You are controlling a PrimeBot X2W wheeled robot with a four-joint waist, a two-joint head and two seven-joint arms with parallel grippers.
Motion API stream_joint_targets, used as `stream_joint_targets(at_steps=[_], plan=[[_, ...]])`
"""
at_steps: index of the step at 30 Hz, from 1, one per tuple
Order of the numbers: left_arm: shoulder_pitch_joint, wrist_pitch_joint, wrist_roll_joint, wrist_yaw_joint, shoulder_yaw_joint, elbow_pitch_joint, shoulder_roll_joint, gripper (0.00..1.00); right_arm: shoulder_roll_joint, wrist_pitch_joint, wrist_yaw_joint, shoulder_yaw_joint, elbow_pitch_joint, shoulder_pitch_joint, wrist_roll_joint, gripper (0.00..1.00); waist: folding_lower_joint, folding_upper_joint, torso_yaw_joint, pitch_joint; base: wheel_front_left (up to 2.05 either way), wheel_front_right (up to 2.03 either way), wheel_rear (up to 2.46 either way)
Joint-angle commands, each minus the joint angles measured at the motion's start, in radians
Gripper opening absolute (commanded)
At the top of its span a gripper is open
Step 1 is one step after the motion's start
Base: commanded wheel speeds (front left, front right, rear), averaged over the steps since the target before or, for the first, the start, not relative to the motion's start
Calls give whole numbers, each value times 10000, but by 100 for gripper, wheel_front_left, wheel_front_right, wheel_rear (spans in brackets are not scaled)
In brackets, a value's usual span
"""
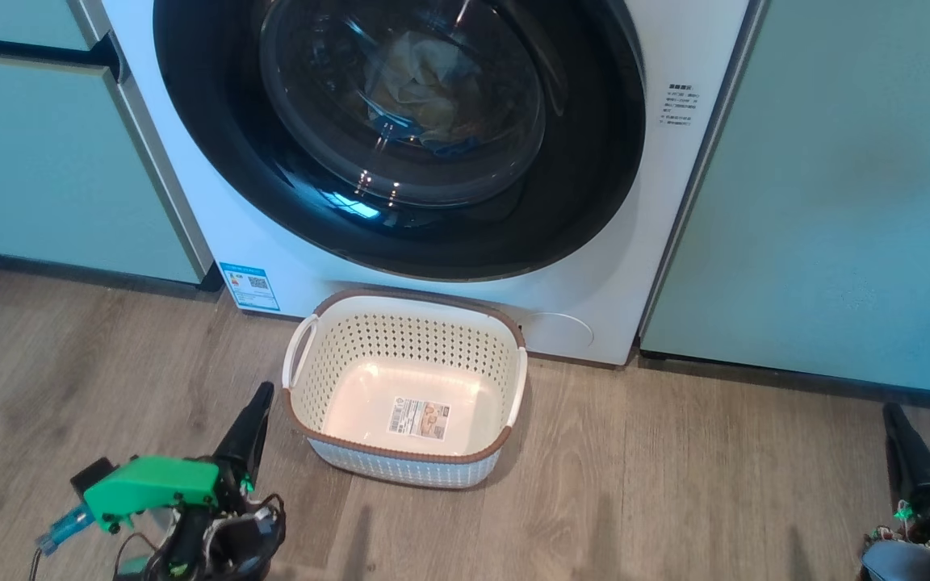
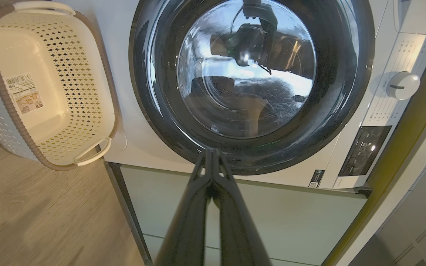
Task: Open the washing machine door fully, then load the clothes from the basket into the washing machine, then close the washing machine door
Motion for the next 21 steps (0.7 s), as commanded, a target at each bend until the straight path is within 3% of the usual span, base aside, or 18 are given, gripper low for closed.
stream_joint_targets(at_steps=[1,21], plan=[[-331,61,-40,-14,335,-365,62,0,-26,55,-27,156,-386,-553,79,0,0,-1,0,0,0,0,0],[-330,61,-40,-14,335,-365,62,0,-26,54,-27,157,-386,-553,79,0,0,-1,0,0,0,0,0]])
